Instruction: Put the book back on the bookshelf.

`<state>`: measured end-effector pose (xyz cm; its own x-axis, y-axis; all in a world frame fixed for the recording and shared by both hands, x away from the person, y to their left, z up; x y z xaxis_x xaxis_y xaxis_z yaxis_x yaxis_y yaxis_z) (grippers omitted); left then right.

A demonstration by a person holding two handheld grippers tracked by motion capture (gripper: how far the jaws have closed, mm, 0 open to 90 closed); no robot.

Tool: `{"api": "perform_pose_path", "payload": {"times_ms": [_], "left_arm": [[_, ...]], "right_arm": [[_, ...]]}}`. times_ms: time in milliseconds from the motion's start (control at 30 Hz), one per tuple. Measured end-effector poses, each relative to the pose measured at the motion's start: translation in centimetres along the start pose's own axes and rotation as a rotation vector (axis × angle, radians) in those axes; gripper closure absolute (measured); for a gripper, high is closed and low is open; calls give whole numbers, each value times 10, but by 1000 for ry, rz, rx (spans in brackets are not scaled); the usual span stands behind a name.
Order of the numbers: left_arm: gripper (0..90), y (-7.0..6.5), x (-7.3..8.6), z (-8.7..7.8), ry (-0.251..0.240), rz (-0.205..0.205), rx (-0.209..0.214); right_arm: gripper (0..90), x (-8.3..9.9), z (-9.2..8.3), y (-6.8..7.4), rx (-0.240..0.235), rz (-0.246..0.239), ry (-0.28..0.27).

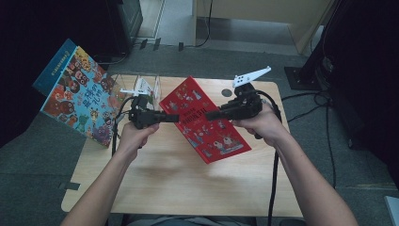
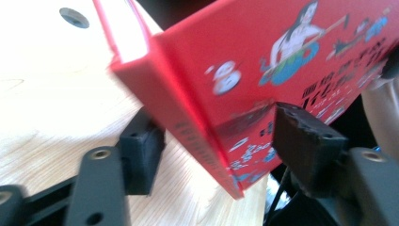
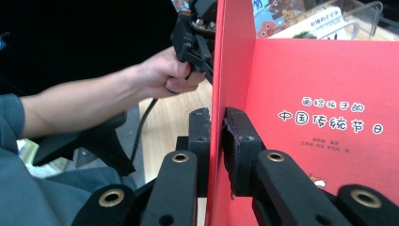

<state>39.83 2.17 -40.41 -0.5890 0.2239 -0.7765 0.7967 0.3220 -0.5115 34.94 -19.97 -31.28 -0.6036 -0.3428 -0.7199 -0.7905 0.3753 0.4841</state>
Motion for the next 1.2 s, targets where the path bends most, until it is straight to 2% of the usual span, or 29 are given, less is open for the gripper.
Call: {"api": "perform_pose_path", "payload": {"times_ms": [67,133,167,200,233,300,333,400,433,467,533,667,767,800,833,867,1000,1067,1133,1200], "left_arm": [[309,-5,-2,0,17,65,-37],[344,-5,-2,-1,24,67,10],[377,-7,-3,-3,28,88,5],[418,-10,-3,-4,17,86,47],[473,-13,-4,-7,3,97,95],[591,-21,-8,-12,-12,132,153],[645,-25,-9,-15,-13,165,173],[699,-31,-12,-20,16,219,181],[727,-36,-14,-22,24,252,161],[753,-38,-15,-23,34,269,154],[783,-42,-16,-25,63,324,106],[785,-44,-15,-24,112,381,21],[788,-47,-13,-25,163,436,-37],[797,-47,-12,-25,174,453,-45],[799,-45,-11,-25,186,463,-63],[801,-45,-11,-26,190,465,-63],[799,-45,-11,-28,206,460,-87],[802,-46,-10,-30,217,468,-106],[804,-46,-9,-30,242,477,-121],[803,-45,-7,-27,272,479,-134]], "right_arm": [[833,1,0,-3,2,6,-17],[836,2,-1,-6,-33,20,-31],[844,3,-1,-7,-40,17,-35],[869,3,-1,-11,-24,38,-41],[884,5,-2,-15,-22,33,-47],[886,6,-6,-23,-64,69,-69],[885,8,-7,-25,-84,57,-76],[862,8,-7,-28,-96,45,-66],[834,8,-6,-28,-82,29,-59],[794,9,-4,-31,-28,12,-47],[735,12,0,-35,31,-6,-10],[678,17,10,-42,92,-8,28],[654,21,14,-48,118,-28,52],[650,25,16,-51,143,-43,67],[665,28,18,-54,165,-50,77],[657,32,22,-57,174,-56,83],[645,41,34,-62,175,-37,72],[662,44,36,-64,202,-28,65],[663,48,39,-67,216,-2,58],[648,53,47,-68,243,3,78]]}}
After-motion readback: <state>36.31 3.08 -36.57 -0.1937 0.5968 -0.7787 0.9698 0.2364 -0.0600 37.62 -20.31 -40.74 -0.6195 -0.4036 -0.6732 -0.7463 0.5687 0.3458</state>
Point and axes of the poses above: each handheld gripper's, and its own axes: z roughly forward along the jaws, x roughly out of its underside, y roughly to its left, the point moved 6 cm from there along z, roughly forward along the jaws, and after that the axes turned 9 degrees about z, right-handed, at the moved point
